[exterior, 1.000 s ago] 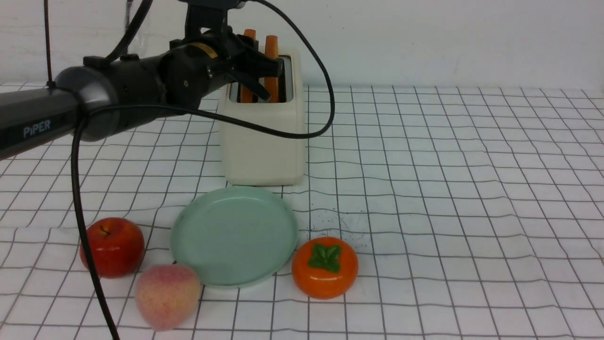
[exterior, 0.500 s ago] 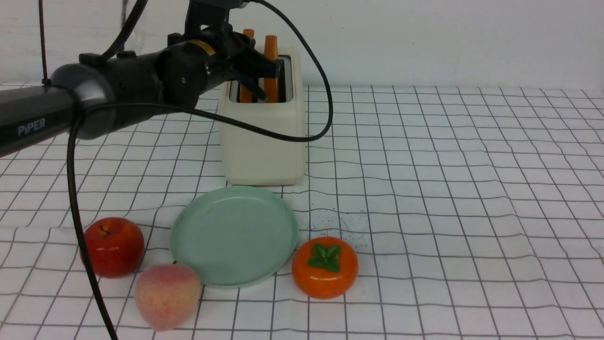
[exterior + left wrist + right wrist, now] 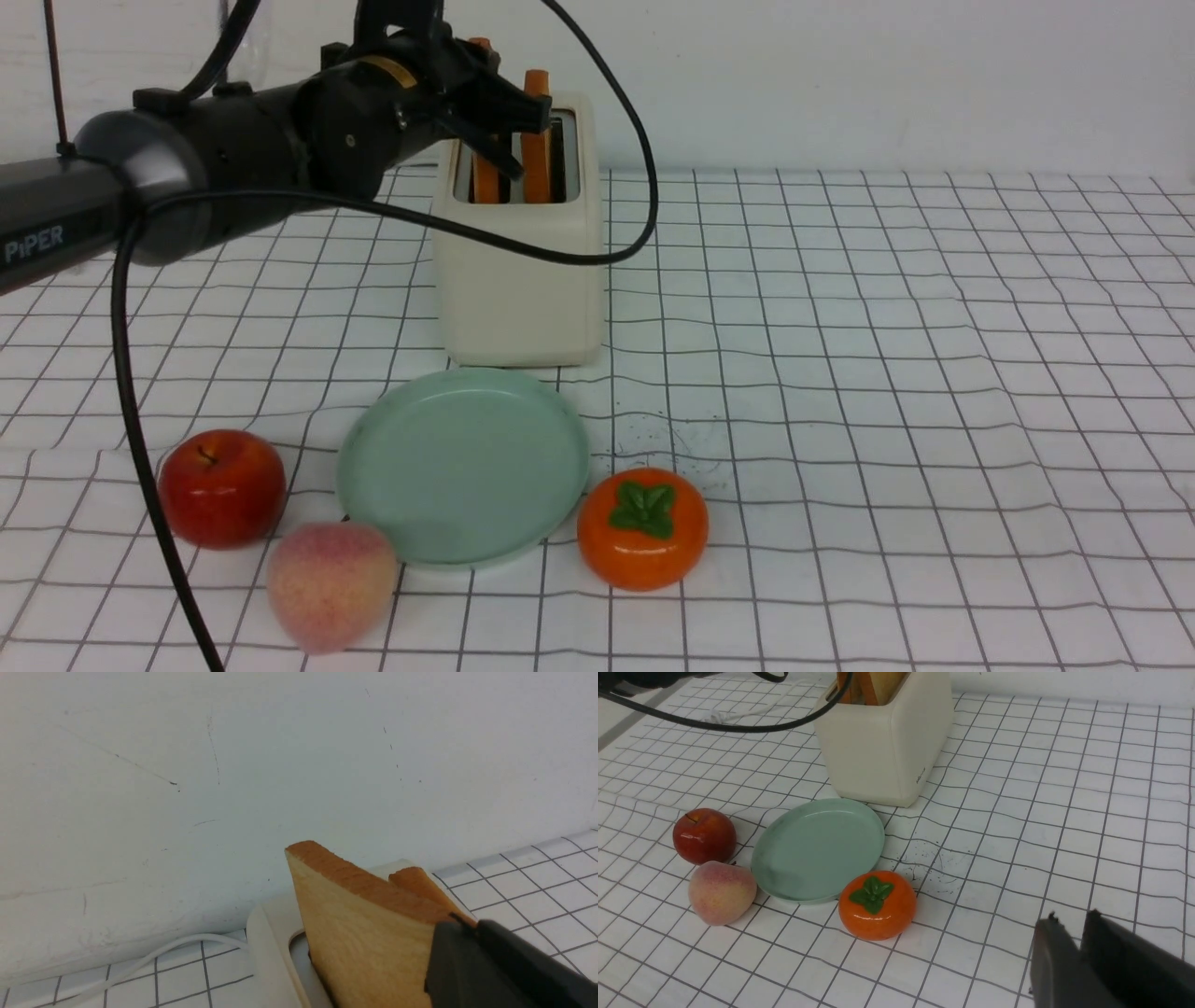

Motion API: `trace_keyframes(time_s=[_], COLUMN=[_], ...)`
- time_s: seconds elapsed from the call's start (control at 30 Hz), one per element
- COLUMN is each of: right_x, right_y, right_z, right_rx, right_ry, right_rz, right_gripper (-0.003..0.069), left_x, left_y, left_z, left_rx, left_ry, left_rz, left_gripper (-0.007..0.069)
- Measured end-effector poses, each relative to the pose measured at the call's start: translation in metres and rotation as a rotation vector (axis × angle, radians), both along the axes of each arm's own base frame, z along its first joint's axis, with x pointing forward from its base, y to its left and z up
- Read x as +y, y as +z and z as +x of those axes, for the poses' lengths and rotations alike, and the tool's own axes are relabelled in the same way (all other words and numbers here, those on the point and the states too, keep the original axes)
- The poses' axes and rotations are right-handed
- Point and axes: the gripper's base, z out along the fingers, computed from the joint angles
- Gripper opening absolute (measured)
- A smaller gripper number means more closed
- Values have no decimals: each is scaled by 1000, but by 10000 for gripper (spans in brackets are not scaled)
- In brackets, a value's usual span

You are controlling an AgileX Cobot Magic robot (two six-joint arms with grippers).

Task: Take toasted bread from bread machine on white checkered table place on plate.
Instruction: 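Reach for a toast slice standing in the toaster with the left gripper, then place the slice of bread on the plate with the left gripper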

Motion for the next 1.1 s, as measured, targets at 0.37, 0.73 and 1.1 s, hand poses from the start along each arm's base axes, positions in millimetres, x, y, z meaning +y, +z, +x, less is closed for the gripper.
trace_keyframes(time_s=[0.37, 0.73, 1.1], right_x=[0, 0, 0], right_y=[0, 0, 0], right_z=[0, 0, 0], right_rx=[-1, 0, 0], right_ry=[0, 0, 0], right_rz=[0, 1, 1], right_gripper=[103, 104, 104], left_x=[3, 6, 11], left_y=[23, 42, 67], left_z=[-10, -19, -32], left_rx=[-46, -84, -137], left_ry=[0, -1, -1], left_rz=[-16, -29, -48], left_gripper=[-11, -11, -11])
